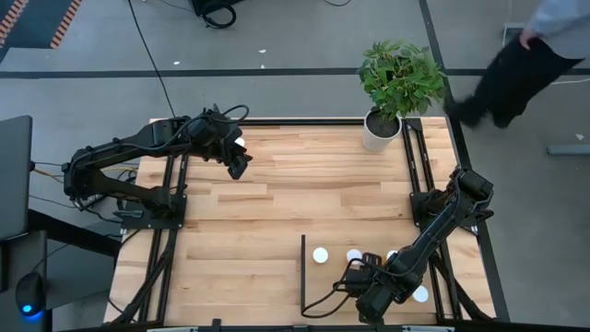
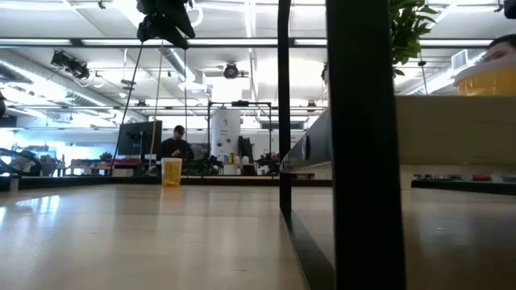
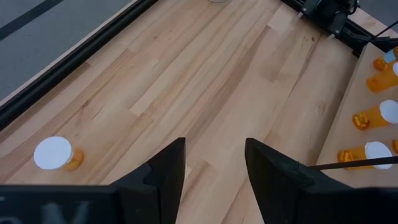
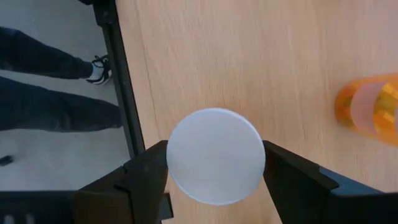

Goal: Pick and place medicine bottles onto shelf by color
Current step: Put the orange pill bottle on the shelf aligned with the other orange pill bottles

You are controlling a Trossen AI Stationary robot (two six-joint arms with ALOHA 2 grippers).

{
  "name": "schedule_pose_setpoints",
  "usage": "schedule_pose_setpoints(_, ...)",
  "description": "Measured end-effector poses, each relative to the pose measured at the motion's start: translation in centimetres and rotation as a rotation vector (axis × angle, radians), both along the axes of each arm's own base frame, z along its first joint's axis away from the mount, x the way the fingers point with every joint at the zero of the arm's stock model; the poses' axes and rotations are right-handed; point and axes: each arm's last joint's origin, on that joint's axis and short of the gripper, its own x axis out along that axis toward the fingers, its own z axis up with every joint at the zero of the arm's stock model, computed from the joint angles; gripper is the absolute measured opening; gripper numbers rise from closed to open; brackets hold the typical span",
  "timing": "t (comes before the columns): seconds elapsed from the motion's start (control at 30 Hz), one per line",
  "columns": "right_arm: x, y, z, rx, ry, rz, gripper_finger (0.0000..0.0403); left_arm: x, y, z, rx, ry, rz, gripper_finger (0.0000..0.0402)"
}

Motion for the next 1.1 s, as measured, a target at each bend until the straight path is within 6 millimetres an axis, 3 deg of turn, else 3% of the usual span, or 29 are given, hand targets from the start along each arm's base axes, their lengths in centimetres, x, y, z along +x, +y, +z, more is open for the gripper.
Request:
schedule_pose_setpoints(0.6,0.7,-0.7,0.0,0.009,0.009,-0.035,0.0256,0.0,0.0,0.0,0.01,0.004,-0.01,0.0173)
schedule_pose_setpoints(1.1,0.3,-1.2,1.7,0.048,-0.024,-0.095,0.0257,0.0,0.0,0.0,0.011,0.004,-0.011,0.0188)
